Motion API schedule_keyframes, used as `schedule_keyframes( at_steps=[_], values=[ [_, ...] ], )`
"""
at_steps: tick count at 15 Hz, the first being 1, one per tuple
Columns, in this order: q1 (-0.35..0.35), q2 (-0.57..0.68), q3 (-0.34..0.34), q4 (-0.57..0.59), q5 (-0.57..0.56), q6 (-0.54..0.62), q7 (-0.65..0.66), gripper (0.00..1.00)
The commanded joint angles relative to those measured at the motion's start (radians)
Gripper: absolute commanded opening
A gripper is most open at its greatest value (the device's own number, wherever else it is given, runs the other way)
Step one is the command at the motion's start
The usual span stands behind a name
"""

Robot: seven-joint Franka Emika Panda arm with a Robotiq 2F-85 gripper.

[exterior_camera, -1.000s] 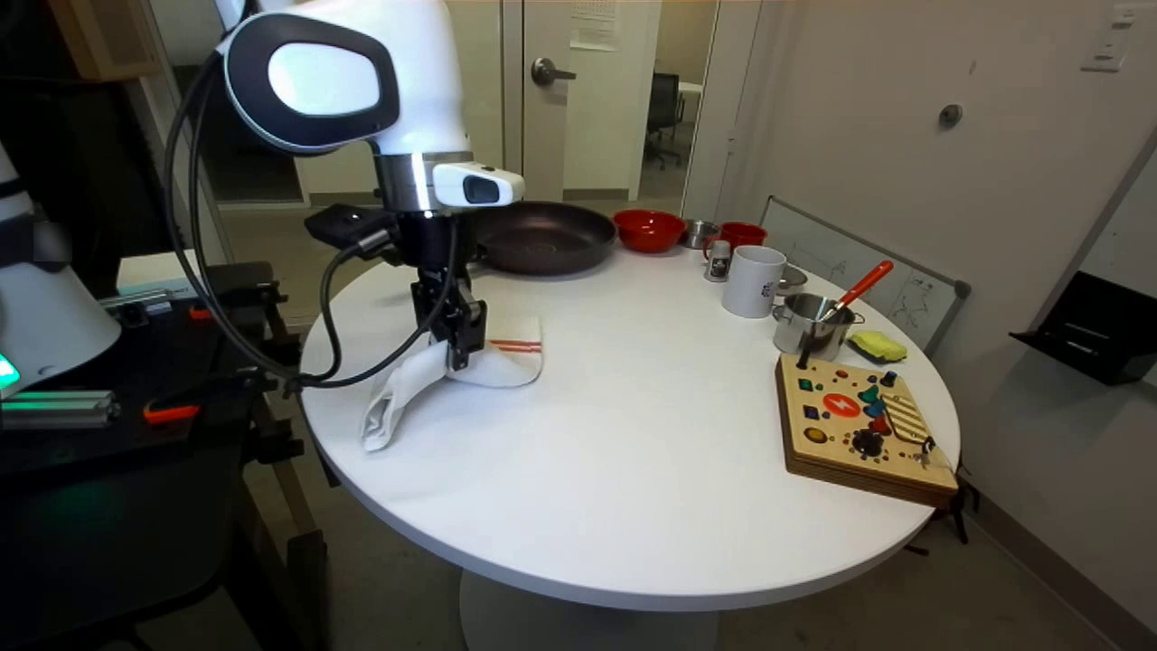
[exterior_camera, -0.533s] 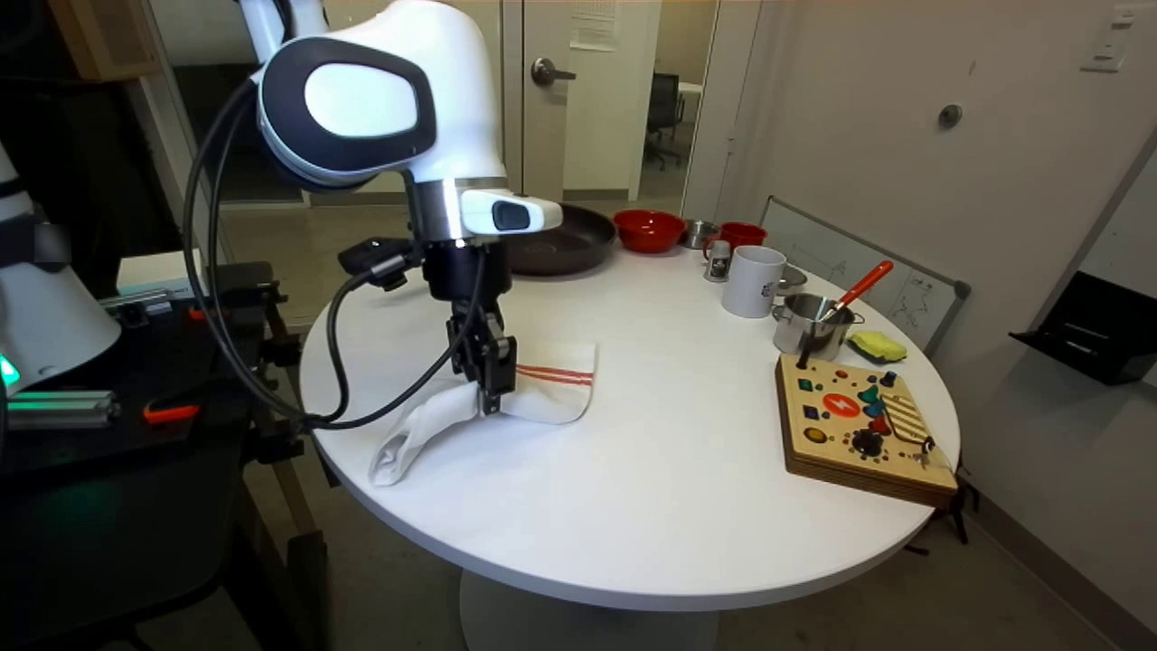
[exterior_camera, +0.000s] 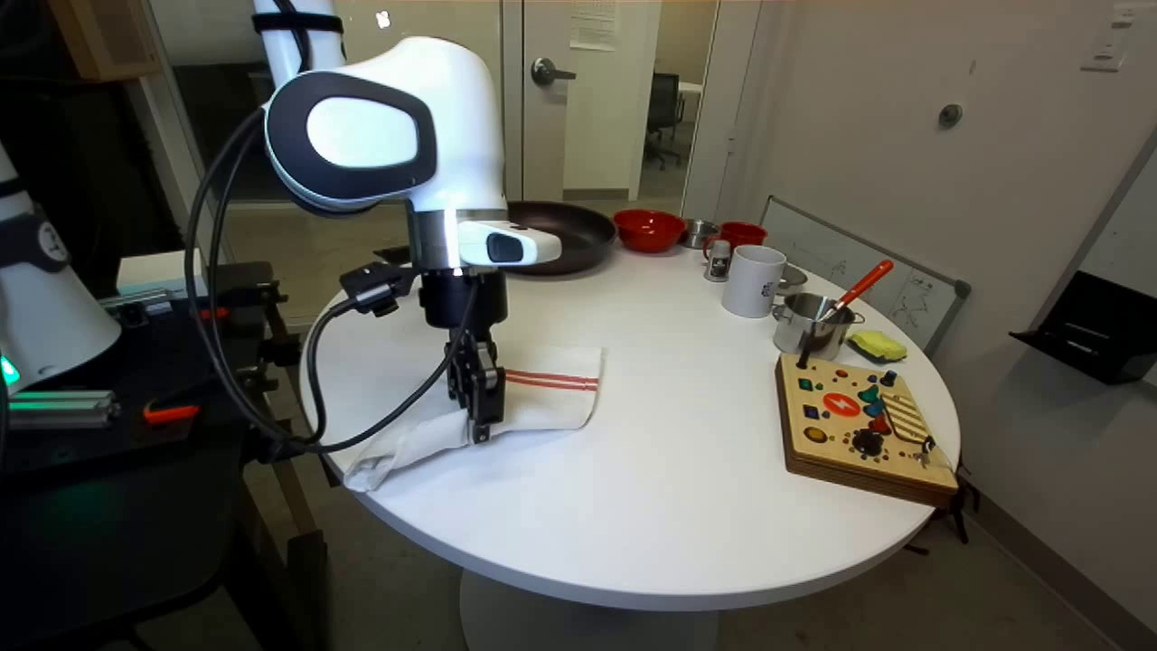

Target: Pick up the cloth and wipe the table

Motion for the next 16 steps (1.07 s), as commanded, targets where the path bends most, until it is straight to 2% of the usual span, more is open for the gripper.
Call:
schedule_keyframes(
  at_steps=[1,5,11,16],
  values=[
    [-0.001,-0.095,0.044,-0.03,0.055,-0.018,-0.032,0.05],
    [-0.022,-0.17,0.146,-0.078,0.071,-0.02,-0.053,0.05],
    [-0.057,-0.257,0.365,-0.191,0.106,-0.005,-0.089,0.05],
    [-0.096,-0.314,0.547,-0.234,0.186,0.004,-0.119,0.05]
  ],
)
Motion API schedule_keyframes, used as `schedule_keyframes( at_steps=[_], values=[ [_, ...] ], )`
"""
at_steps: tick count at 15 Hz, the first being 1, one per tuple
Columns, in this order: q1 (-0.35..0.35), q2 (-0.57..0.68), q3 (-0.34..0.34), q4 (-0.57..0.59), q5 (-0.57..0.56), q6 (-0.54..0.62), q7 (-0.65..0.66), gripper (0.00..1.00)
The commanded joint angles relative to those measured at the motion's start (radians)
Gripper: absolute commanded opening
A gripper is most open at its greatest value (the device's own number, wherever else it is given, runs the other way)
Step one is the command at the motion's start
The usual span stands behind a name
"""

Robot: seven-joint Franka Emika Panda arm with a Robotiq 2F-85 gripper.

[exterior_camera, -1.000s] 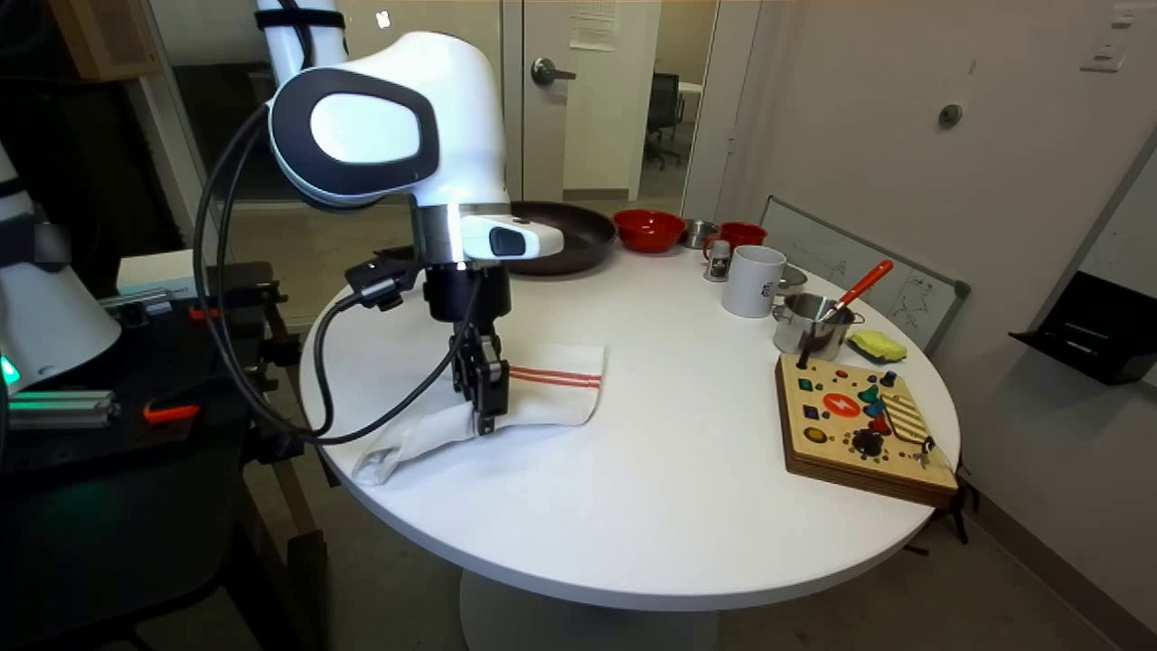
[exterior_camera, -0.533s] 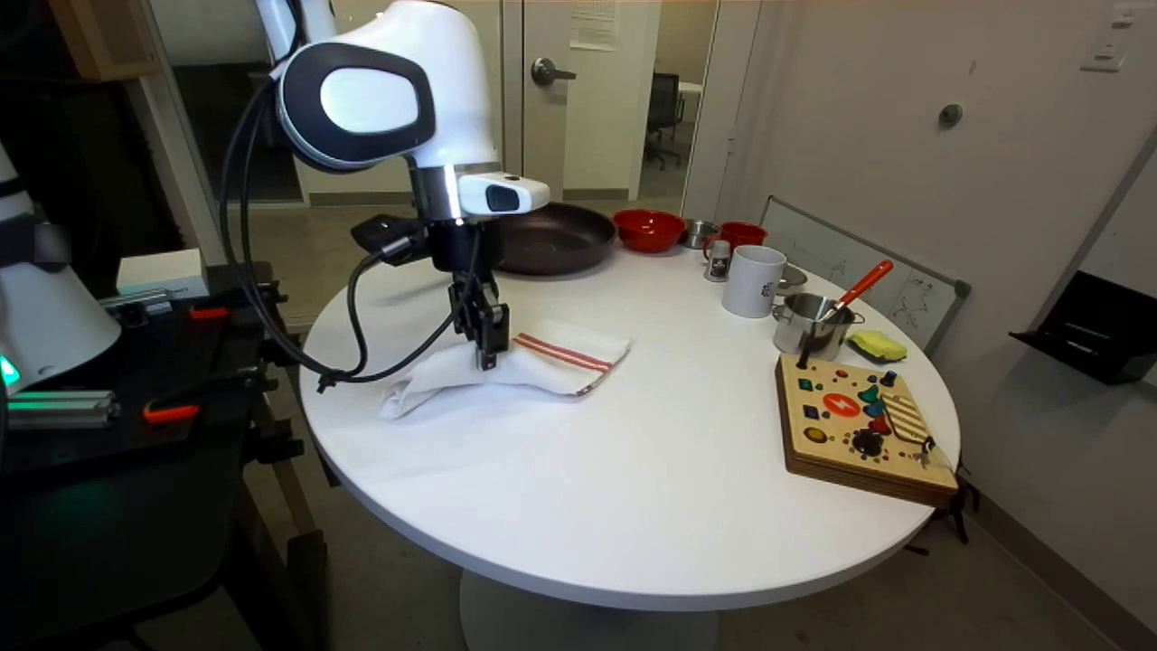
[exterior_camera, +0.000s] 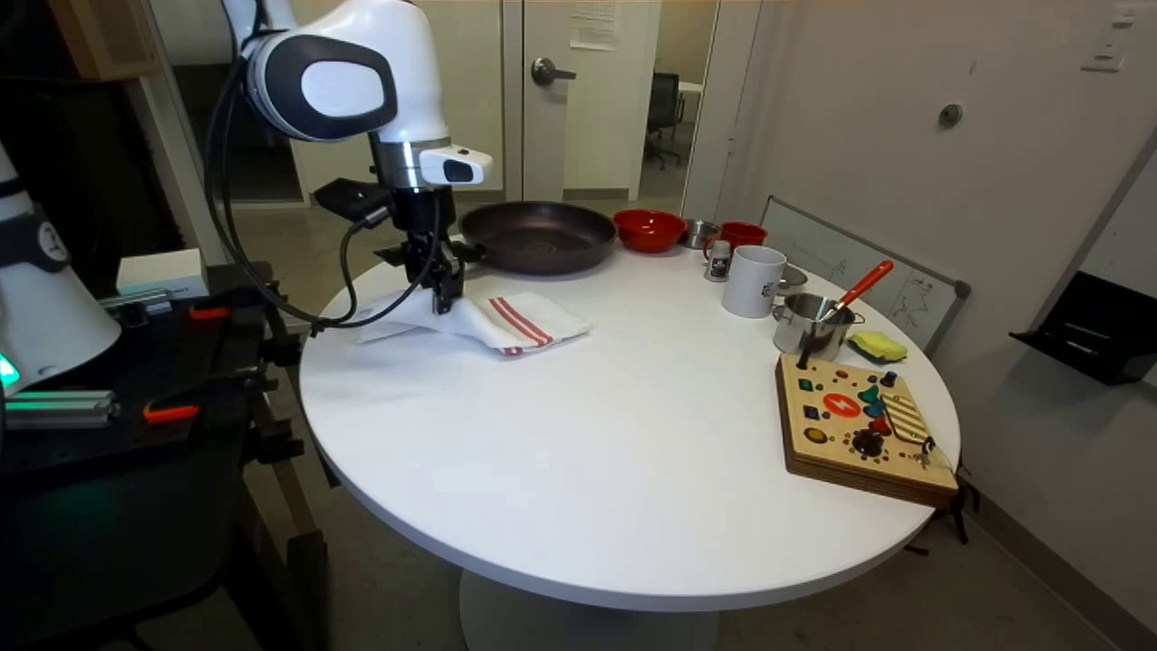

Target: Pick up the cloth and wipe the table

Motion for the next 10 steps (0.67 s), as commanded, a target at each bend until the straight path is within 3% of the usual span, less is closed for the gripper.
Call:
schedule_keyframes(
  at_steps=[1,4,10],
  values=[
    [-0.028,-0.07,0.084,-0.046,0.055,0.01,-0.053,0.05],
    [-0.037,-0.076,0.082,-0.029,0.022,0.005,-0.038,0.05],
    [-0.009,0.018,-0.123,0.086,-0.104,0.021,0.003,0.05]
  ],
)
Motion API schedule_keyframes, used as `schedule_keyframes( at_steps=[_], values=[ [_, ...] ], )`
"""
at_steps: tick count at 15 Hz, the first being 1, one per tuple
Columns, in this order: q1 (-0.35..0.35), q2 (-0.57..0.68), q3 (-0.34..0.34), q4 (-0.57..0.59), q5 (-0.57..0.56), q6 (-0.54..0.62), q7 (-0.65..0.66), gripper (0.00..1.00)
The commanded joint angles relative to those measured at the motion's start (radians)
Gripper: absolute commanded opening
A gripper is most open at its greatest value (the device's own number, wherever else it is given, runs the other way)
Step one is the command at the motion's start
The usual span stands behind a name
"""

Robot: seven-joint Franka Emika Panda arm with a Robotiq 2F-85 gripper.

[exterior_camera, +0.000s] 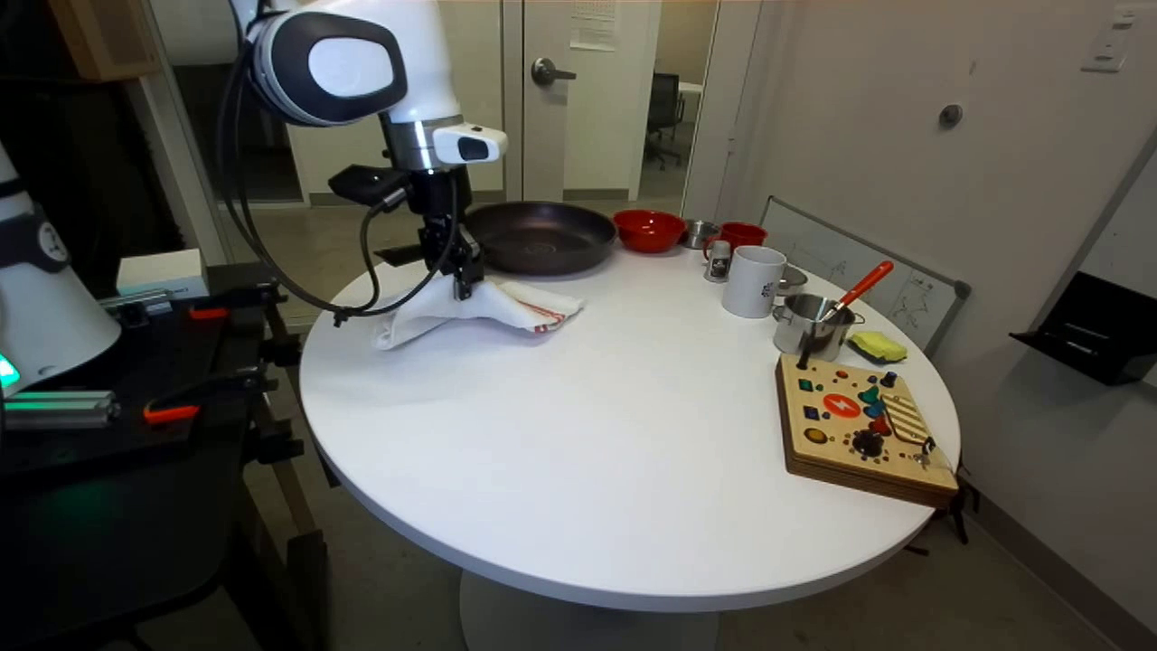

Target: Pick up the cloth and wipe the table

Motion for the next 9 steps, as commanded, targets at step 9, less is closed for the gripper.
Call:
schedule_keyframes(
  at_steps=[9],
  values=[
    [0.002,0.309,-0.311,0.237,-0.048,0.056,0.005,0.05]
  ],
)
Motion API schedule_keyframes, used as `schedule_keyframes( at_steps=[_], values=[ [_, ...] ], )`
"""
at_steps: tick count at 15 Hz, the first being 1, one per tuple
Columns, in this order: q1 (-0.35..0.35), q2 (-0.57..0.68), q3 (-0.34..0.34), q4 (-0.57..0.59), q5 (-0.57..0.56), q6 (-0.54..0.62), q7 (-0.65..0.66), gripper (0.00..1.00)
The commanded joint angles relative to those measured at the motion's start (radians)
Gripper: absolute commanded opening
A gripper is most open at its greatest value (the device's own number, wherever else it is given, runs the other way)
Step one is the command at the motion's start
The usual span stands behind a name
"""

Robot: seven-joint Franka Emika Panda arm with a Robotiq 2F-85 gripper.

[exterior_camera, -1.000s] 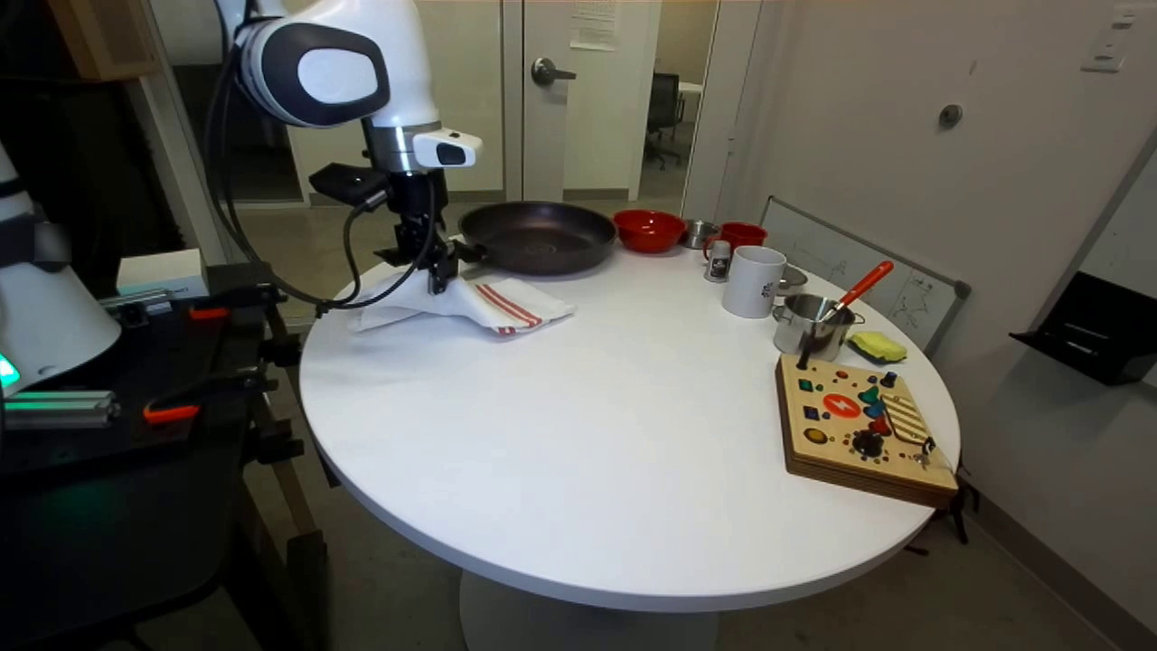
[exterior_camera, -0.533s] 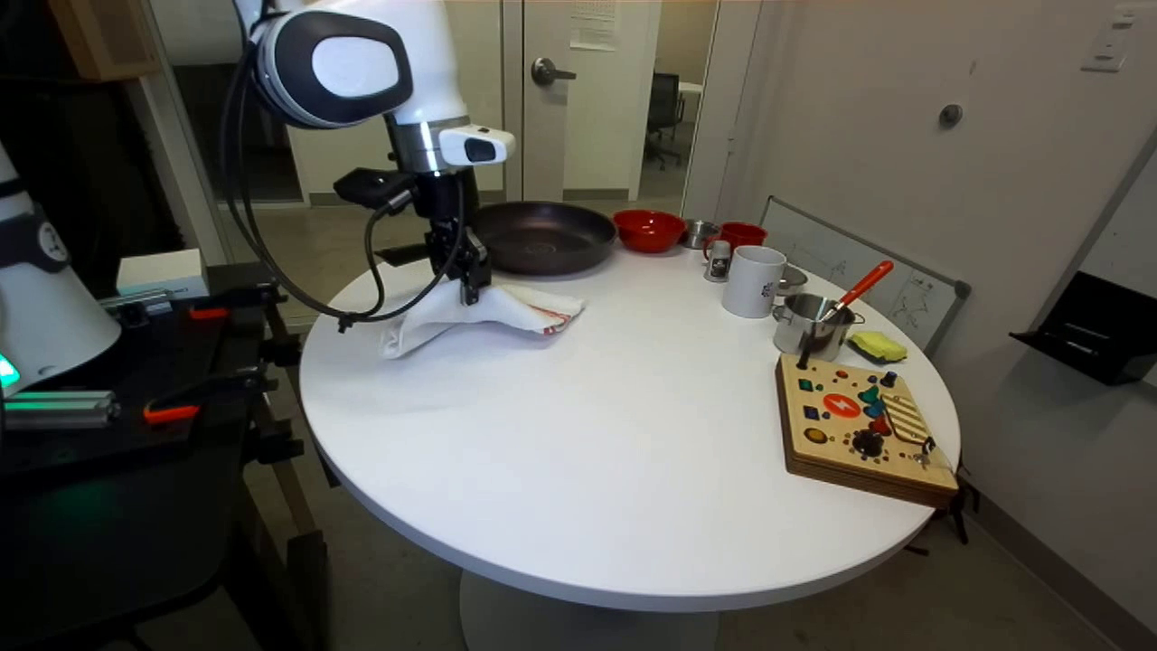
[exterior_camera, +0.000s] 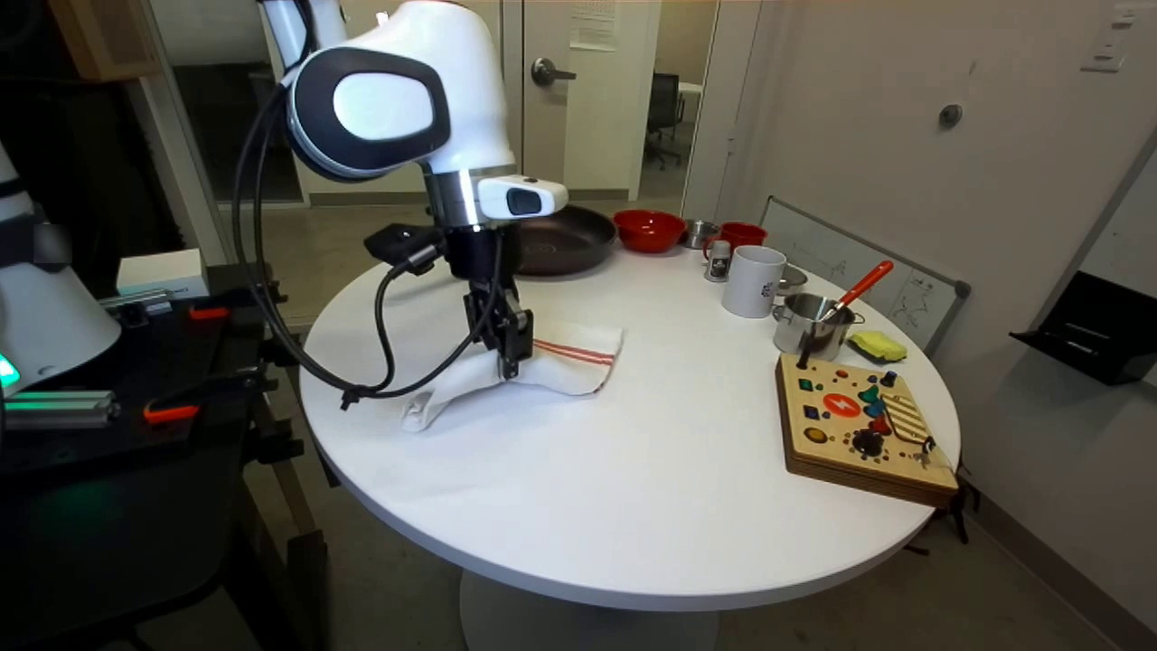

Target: Pick up the cloth and wipe the table

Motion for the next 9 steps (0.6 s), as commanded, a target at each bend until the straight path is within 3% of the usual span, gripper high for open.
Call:
schedule_keyframes(
  at_steps=[1,9],
  values=[
    [-0.007,0.15,-0.056,0.11,0.042,0.026,0.0,0.05],
    [-0.096,0.353,-0.046,0.358,0.165,-0.042,-0.003,0.05]
  ],
)
